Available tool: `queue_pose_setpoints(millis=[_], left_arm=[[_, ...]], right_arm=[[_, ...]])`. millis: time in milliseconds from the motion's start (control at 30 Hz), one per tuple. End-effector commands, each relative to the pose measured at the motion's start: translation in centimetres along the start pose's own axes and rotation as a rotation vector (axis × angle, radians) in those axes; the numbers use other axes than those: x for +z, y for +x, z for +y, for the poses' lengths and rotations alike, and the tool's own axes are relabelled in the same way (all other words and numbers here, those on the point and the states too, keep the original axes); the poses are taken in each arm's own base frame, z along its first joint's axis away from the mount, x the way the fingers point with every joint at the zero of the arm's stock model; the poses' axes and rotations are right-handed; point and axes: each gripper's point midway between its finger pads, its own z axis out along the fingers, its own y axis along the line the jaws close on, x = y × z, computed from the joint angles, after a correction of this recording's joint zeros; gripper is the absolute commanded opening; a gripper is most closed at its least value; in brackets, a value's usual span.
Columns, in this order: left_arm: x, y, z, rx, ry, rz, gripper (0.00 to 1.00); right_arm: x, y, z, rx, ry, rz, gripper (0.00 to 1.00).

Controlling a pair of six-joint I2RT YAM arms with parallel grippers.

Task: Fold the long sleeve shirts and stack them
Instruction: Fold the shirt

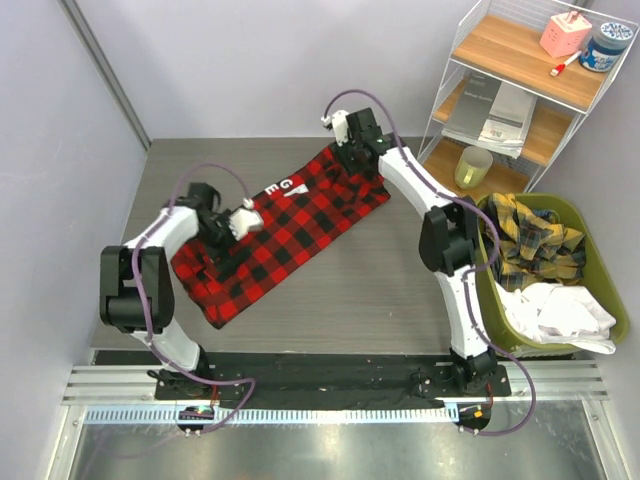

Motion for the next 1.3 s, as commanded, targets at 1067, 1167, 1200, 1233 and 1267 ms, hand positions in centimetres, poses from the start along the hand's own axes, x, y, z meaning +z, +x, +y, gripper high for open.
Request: queue_pose_setpoints(millis=[1067, 1167, 1200, 1233, 1267], left_arm=[[-8.4, -19.8, -14.3, -0.064, 0.101, -0.511, 1.00], [-8.2, -17.4, -12.8, -0.138, 0.034, -0.465, 1.00], [-8.4, -17.0, -12.7, -0.153, 0.026, -0.465, 1.00], [-8.1, -16.0, -12.1, -0.188, 0.017, -0.449, 1.00], [-8.1, -15.6, -11.9, -0.226, 0.014, -0.445, 1.00]], right_arm=[[-3.4, 5.7, 0.8, 0.213, -0.240, 0.156, 0.57], [-1.1, 6.6, 1.1, 0.166, -0.228, 0.197, 0.51], [-0.6, 6.9, 1.4, 0.148, -0.231, 0.207, 0.50], [-0.1, 7.0, 2.0, 0.122, -0.239, 0.218, 0.49], [1.0, 7.5, 2.6, 0.093, -0.244, 0.231, 0.49]])
